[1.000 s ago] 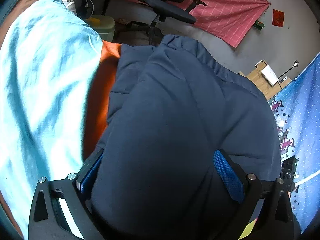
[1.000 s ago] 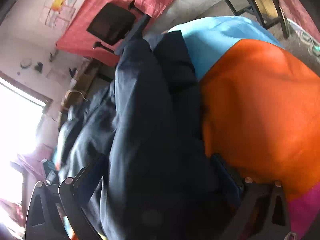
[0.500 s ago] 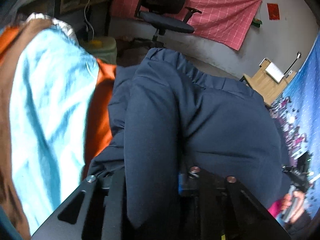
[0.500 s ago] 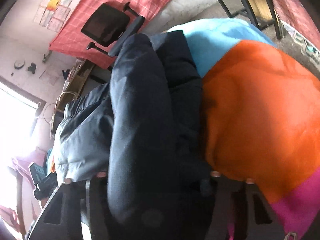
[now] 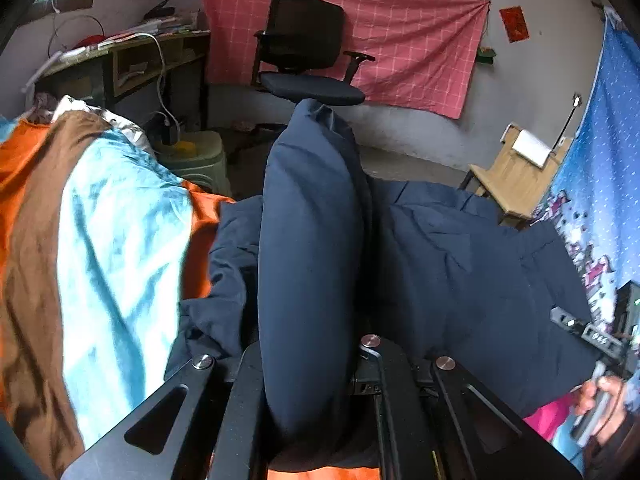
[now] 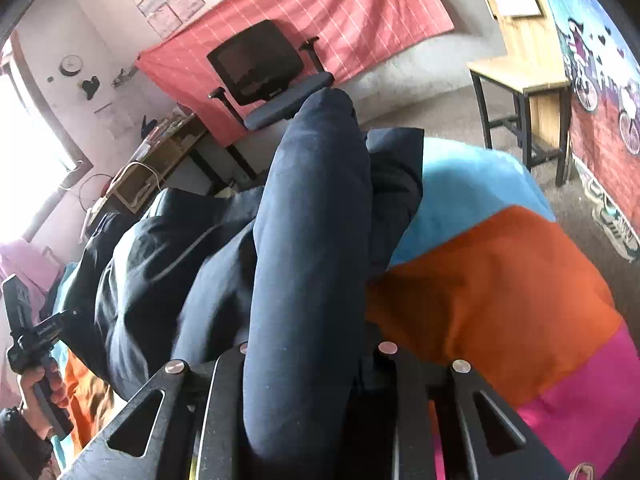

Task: Fold large clothes

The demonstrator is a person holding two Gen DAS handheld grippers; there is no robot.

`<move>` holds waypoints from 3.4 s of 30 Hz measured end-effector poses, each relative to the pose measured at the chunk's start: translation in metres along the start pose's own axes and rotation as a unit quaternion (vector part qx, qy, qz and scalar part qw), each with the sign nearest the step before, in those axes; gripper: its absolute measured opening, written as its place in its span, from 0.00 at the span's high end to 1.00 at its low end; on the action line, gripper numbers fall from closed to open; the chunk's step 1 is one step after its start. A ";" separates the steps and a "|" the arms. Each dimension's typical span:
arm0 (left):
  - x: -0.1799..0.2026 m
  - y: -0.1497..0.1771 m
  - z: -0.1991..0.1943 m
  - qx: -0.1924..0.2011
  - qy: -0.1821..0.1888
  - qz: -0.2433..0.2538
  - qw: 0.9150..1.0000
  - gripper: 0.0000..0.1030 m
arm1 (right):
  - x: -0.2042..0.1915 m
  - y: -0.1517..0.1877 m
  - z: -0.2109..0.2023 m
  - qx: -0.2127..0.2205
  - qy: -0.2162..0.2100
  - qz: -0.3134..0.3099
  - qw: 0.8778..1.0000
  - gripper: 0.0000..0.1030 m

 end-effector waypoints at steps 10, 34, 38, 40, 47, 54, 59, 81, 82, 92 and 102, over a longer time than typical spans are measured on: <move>-0.047 0.003 0.032 -0.028 0.002 -0.035 0.999 0.92 | 0.004 0.002 0.016 -0.018 0.020 0.011 1.000 0.78; 0.056 0.070 0.039 0.011 -0.101 0.265 0.959 0.95 | 0.005 0.024 0.016 0.009 0.053 0.002 0.999 0.78; 0.009 0.043 0.044 -0.009 -0.069 0.170 0.983 0.92 | 0.004 0.023 0.017 0.005 0.055 0.004 0.998 0.78; -0.024 0.031 0.050 -0.025 -0.046 0.110 0.993 0.80 | 0.001 0.021 0.016 0.004 0.055 0.000 0.998 0.78; -0.093 0.014 0.078 -0.075 0.036 -0.030 0.996 0.24 | 0.007 0.021 0.023 -0.010 0.045 0.010 0.999 0.76; -0.138 0.008 0.098 -0.096 0.089 -0.123 0.984 0.02 | 0.012 0.021 0.034 -0.032 0.045 0.009 0.998 0.72; -0.137 0.005 0.089 -0.076 0.130 -0.135 0.979 0.50 | 0.028 0.024 0.047 -0.063 0.016 0.066 0.996 0.68; 0.002 0.011 -0.039 0.015 0.051 0.001 0.999 0.96 | -0.052 0.012 -0.062 0.065 0.076 -0.084 0.991 0.82; 0.005 0.015 -0.048 0.014 0.052 0.002 0.999 0.96 | -0.055 0.014 -0.071 0.068 0.074 -0.090 0.991 0.82; 0.014 0.069 -0.114 0.002 0.075 -0.022 0.997 0.96 | -0.066 0.055 -0.138 0.064 0.050 -0.129 0.988 0.82; -0.005 0.119 -0.086 -0.025 0.036 -0.032 0.999 0.88 | -0.034 0.106 -0.102 0.012 0.093 -0.123 0.988 0.77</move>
Point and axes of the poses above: each gripper's, at about its wrist camera, not at the fingertips, and z roughly the way its jaws point, x to its right, y to its underside, the point moved 1 cm from there along z, roughly the way its jaws point, and after that the axes turned 15 degrees about y, right-handed, at the moved point
